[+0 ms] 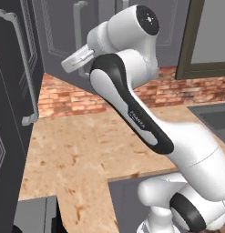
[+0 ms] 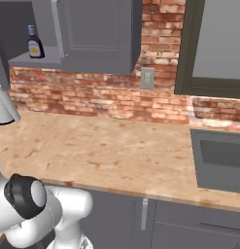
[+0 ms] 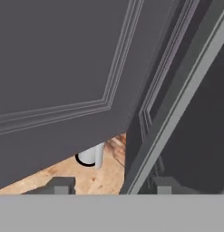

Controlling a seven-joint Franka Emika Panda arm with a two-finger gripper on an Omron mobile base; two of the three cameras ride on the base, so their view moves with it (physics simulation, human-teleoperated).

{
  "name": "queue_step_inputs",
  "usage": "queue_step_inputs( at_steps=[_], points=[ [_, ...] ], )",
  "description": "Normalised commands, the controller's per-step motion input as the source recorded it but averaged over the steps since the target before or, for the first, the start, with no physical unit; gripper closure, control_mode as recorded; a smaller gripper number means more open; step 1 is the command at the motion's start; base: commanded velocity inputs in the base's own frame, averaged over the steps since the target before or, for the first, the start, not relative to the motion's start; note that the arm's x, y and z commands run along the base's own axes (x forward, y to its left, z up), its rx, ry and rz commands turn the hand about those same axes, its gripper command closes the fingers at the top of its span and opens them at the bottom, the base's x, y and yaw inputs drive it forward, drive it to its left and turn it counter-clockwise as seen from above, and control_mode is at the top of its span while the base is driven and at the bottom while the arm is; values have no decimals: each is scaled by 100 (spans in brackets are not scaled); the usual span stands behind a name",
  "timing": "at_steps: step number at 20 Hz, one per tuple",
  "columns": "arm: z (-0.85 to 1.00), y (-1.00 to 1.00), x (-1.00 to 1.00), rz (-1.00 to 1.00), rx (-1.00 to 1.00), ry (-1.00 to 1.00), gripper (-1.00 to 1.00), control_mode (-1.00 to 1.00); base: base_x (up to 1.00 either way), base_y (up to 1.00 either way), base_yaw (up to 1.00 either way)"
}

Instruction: The dining table condiment station is running low on condiment bottle. Refill the condiment station by opening the cabinet and taking the condiment bottle from the cabinet and placing it on the dining table.

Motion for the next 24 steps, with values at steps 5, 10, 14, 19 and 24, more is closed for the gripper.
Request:
queue_step_inputs(
  at_steps=[5, 10, 14, 19, 24],
  points=[
    [0, 3, -94, 11, 2, -1, -100, -100, 0, 0, 0],
    [0, -15, -100, 1, 16, -8, -100, -100, 0, 0, 0],
    [1, -71, -61, -28, 24, -3, -100, -100, 0, 0, 0],
    [0, -100, -1, -35, 36, 0, -100, -100, 0, 0, 0],
    [0, -99, 20, -21, 48, 1, -100, -100, 0, 0, 0]
  ],
)
